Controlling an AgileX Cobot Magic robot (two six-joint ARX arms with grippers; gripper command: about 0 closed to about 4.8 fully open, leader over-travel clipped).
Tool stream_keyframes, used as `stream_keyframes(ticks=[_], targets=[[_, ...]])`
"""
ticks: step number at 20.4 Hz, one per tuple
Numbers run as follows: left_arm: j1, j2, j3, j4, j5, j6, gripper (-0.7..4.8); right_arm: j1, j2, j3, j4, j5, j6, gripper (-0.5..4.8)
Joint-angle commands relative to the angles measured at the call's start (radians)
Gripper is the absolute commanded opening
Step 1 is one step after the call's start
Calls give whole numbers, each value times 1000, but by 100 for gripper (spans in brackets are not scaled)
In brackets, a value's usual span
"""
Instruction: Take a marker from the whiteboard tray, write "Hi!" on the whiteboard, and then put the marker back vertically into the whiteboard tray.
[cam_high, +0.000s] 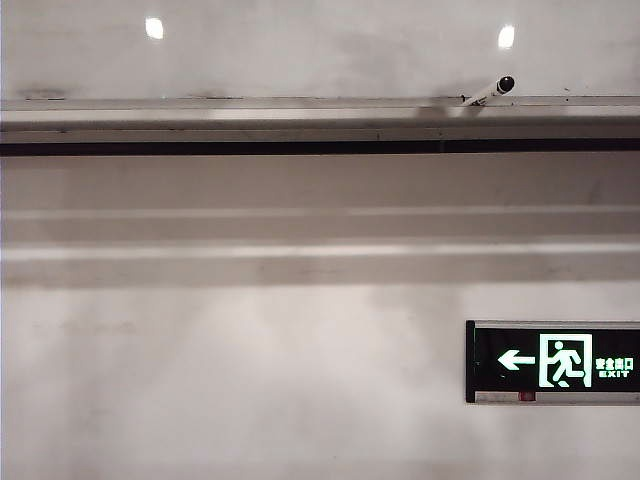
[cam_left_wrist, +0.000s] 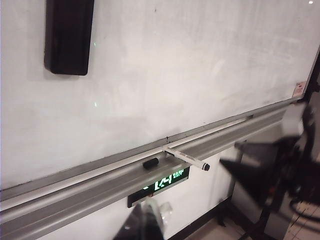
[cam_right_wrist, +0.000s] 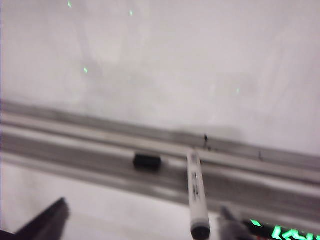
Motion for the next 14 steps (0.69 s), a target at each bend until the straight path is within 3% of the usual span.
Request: stream_keyframes(ticks=[1, 6, 9, 14], targets=[[0, -2, 4, 14, 5, 8, -5, -24, 39, -16, 60, 5, -7, 391], [0, -1, 4, 14, 9, 8, -5, -86, 138, -14, 180, -9, -6, 391], [0, -1, 4, 15, 9, 8, -5, -119, 198, -14, 229, -98, -6, 390], [0, 3, 4, 15, 9, 8, -5, -134, 295, 2, 301, -108, -6, 387]])
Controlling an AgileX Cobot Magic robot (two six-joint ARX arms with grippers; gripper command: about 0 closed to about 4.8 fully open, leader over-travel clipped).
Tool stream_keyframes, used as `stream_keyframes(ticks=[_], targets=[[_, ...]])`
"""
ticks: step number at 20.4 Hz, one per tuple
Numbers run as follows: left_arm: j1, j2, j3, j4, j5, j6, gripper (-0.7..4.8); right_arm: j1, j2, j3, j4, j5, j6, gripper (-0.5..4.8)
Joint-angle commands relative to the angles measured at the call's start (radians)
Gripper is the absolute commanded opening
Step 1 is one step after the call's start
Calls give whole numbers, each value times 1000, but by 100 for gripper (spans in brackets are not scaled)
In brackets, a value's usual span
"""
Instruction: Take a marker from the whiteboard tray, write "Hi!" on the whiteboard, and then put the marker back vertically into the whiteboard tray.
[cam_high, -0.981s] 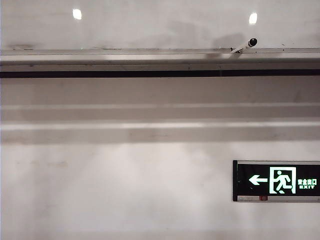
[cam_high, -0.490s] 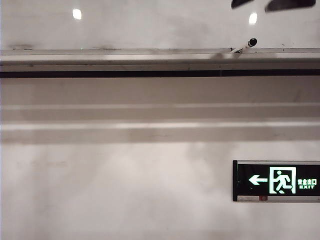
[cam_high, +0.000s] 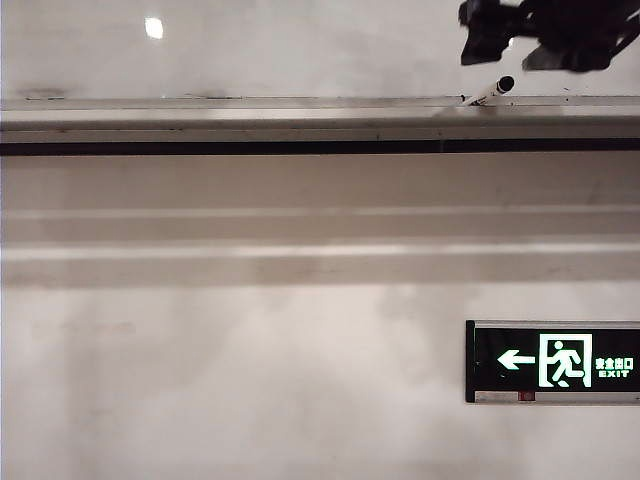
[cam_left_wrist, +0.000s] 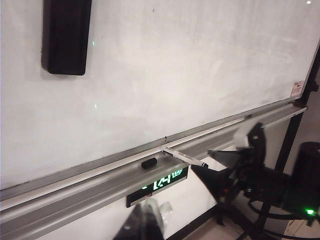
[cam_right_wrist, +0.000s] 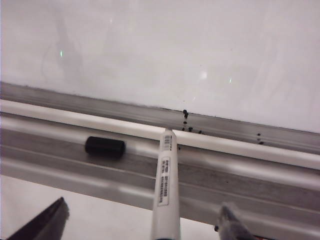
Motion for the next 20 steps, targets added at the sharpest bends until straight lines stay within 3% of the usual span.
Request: stream_keyframes(ticks=[1, 4, 7, 17, 20], targets=[[0, 0, 4, 14, 4, 8, -5, -1, 41, 23, 29, -5, 0, 387], [0, 0, 4, 14, 5, 8, -5, -8, 76, 24, 63, -1, 0, 385], [0, 0, 4, 14, 4, 8, -5, -14, 91, 24, 70, 8, 0, 309], [0, 0, 4, 14, 4, 8, -5, -50, 107, 24, 74, -25, 6, 304], [0, 0, 4, 14, 4, 8, -5, -50, 116, 24, 84, -32, 19, 270]])
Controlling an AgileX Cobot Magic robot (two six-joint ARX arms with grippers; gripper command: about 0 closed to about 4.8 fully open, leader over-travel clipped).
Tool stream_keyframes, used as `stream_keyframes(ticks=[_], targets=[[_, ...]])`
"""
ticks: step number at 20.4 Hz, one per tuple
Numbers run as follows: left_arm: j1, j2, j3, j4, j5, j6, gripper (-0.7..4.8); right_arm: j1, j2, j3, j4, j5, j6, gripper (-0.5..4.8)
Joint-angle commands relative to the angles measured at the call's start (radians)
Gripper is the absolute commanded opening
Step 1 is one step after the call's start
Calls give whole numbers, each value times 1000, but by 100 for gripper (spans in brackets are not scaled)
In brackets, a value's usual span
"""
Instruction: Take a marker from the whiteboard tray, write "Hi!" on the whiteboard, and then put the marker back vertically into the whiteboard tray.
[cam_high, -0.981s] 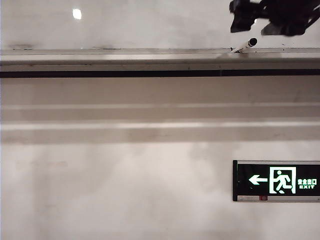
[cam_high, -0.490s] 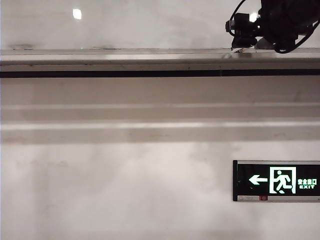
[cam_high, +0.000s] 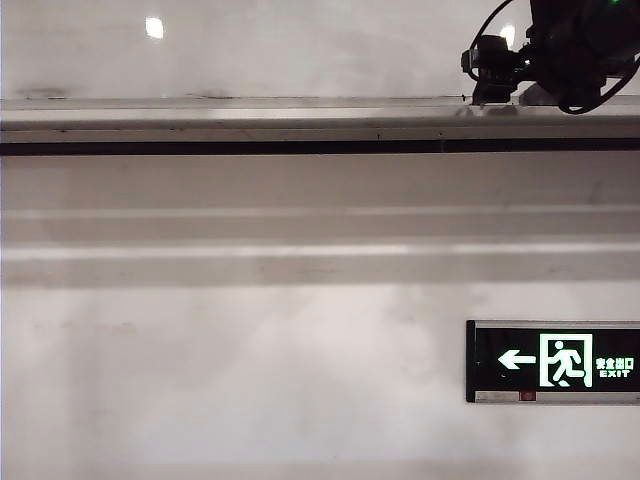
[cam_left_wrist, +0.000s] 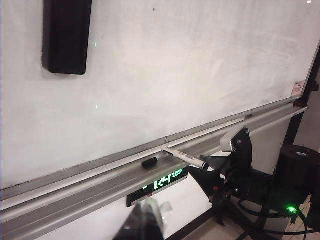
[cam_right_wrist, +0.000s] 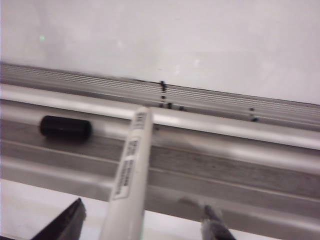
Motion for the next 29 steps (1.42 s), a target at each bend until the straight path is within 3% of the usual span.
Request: stream_keyframes(ticks=[1, 14, 16, 18, 19, 24, 29], targets=[[-1, -1, 4, 14, 4, 8, -5, 1, 14, 5, 43, -4, 12, 264], [-1, -1, 4, 14, 3, 8, -5, 1, 72, 80, -11, 0, 12, 251], [-1, -1, 4, 14, 3, 8, -5, 1, 72, 80, -25, 0, 11, 195], [-1, -1, 4, 14, 3, 8, -5, 1, 72, 80, -40, 0, 11, 67], [-1, -1, 4, 14, 3, 8, -5, 1, 72, 80, -44, 0, 11, 27], [-1, -1, 4, 14, 3, 8, -5, 1, 49, 80, -64, 0, 11, -1], [-1, -1, 4, 14, 3, 8, -5, 1, -81, 80, -254, -4, 11, -1]])
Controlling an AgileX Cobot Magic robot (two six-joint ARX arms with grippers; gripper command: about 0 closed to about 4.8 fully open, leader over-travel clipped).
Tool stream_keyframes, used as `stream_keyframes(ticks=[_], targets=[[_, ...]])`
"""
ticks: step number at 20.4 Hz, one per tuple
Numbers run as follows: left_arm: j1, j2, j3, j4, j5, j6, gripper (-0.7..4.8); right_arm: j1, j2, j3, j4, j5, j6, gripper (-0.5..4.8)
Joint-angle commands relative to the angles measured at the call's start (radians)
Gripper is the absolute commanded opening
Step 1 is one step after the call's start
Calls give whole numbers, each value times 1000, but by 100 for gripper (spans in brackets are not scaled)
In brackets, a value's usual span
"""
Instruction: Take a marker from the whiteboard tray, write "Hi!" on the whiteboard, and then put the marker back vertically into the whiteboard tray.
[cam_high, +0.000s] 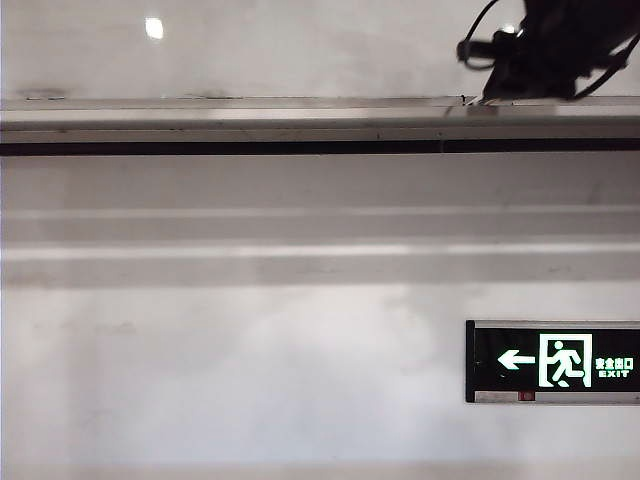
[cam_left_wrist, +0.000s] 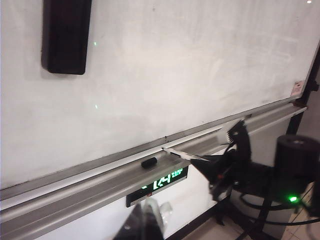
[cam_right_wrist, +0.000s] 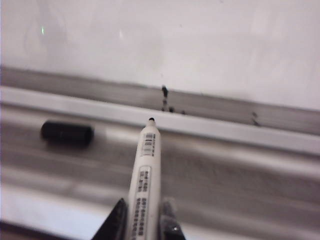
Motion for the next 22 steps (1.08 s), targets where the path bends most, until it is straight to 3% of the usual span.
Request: stream_keyframes(ticks=[1, 11, 15, 22], targets=[[-1, -1, 4, 14, 3, 8, -5, 0, -89, 2, -122, -3, 4, -1], [-1, -2, 4, 78, 3, 8, -5, 7, -499, 25, -327, -8, 5, -1], [-1, -2, 4, 100, 8, 8, -5, 7, -492, 232, -475, -3, 5, -1], [-1, -1, 37, 108, -25, 13, -5, 52, -328, 536, -513, -6, 5, -1]])
